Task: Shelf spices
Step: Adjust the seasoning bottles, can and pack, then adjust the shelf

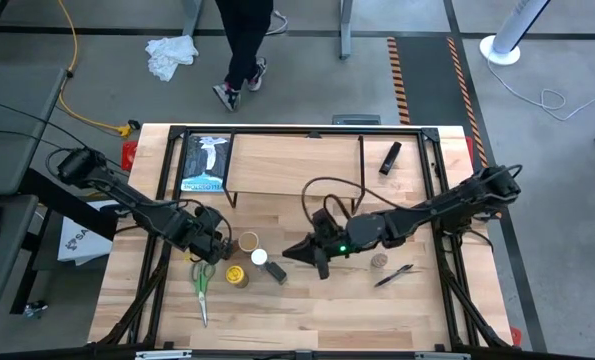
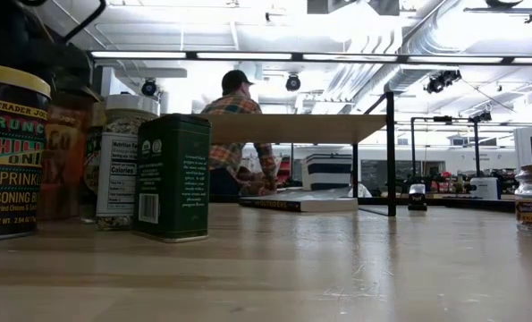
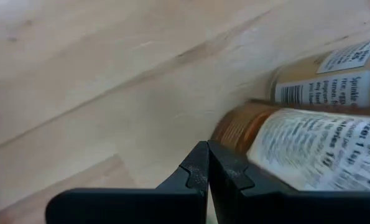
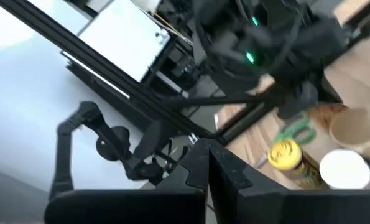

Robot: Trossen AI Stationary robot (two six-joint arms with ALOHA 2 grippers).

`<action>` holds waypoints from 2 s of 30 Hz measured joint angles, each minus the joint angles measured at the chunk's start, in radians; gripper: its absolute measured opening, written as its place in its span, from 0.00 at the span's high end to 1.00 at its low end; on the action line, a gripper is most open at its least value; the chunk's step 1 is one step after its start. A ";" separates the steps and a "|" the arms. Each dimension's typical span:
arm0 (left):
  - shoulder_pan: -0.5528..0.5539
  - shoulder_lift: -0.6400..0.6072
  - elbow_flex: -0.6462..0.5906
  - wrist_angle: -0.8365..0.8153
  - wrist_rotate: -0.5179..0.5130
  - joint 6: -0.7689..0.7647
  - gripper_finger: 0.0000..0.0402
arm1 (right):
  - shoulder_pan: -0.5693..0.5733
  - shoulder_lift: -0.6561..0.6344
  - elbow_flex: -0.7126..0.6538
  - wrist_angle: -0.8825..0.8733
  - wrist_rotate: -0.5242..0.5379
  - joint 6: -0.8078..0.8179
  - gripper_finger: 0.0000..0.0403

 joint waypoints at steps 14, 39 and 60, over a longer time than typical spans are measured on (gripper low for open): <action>-0.006 0.000 -0.034 0.177 0.027 -0.009 1.00 | 0.012 -0.058 0.000 -0.022 0.037 -0.053 1.00; -0.038 -0.192 -0.034 0.054 -0.288 -0.128 1.00 | -0.023 -0.196 0.000 -0.382 0.141 -0.059 1.00; 0.125 -0.348 0.149 -0.153 -0.944 -0.024 1.00 | 0.006 -0.327 0.002 -0.917 0.617 0.357 1.00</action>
